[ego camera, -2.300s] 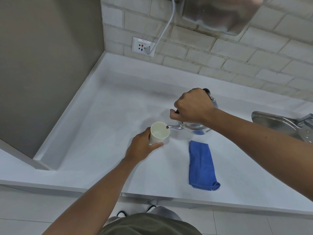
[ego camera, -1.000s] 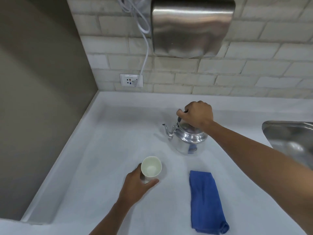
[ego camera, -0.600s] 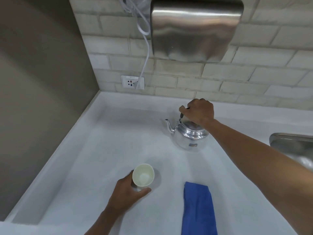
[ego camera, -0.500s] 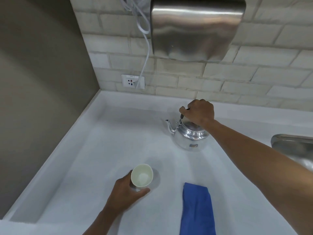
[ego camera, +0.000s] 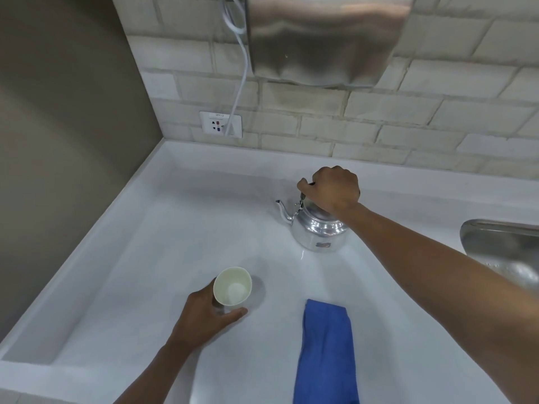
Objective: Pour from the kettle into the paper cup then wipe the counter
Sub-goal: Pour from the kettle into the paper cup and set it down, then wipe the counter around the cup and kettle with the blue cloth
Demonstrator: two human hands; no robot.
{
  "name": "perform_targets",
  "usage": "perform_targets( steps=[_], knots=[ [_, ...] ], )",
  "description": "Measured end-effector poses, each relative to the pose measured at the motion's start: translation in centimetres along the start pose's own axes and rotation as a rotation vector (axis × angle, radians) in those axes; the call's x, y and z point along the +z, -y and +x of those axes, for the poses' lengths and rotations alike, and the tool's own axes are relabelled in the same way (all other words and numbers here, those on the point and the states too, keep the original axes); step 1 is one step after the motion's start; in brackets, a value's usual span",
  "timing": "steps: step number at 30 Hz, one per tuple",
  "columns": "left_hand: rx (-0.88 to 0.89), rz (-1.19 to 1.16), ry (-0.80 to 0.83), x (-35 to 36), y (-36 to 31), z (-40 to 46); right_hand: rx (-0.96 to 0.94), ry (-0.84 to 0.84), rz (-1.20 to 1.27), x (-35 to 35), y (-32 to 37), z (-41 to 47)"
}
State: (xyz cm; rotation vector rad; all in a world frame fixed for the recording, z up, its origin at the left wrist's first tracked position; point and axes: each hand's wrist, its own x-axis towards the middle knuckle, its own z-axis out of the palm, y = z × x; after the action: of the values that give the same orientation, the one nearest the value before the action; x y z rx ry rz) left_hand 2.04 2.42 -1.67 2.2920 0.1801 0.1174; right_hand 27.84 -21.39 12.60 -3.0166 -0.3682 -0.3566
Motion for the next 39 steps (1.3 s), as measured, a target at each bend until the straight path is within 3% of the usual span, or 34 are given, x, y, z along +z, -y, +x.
perform_targets(
  steps=[15,19,22,25,28,35,39],
  knots=[
    [0.002,-0.014,-0.003,0.0,0.0,-0.1,0.005,-0.065,-0.005,0.8,-0.1,-1.2],
    [0.023,-0.042,0.009,0.0,0.3,-0.2,-0.060,-0.323,0.059,0.6,0.3,-2.7],
    [0.017,-0.066,0.029,-0.3,0.3,-0.3,-0.046,-0.490,0.446,0.4,2.0,-7.4],
    [0.016,-0.127,0.039,-0.9,0.8,-0.7,0.122,-0.439,0.821,1.9,4.2,-15.4],
    [0.004,-0.095,0.065,-1.5,2.2,-2.4,0.320,-0.300,0.860,4.2,4.9,-23.9],
    [0.164,0.235,0.202,-2.2,5.4,-6.2,0.269,-0.096,0.447,7.3,3.9,-32.0],
    [0.278,0.414,0.149,-2.3,6.0,-7.7,0.275,0.148,0.131,8.9,4.7,-32.4]
  ],
)
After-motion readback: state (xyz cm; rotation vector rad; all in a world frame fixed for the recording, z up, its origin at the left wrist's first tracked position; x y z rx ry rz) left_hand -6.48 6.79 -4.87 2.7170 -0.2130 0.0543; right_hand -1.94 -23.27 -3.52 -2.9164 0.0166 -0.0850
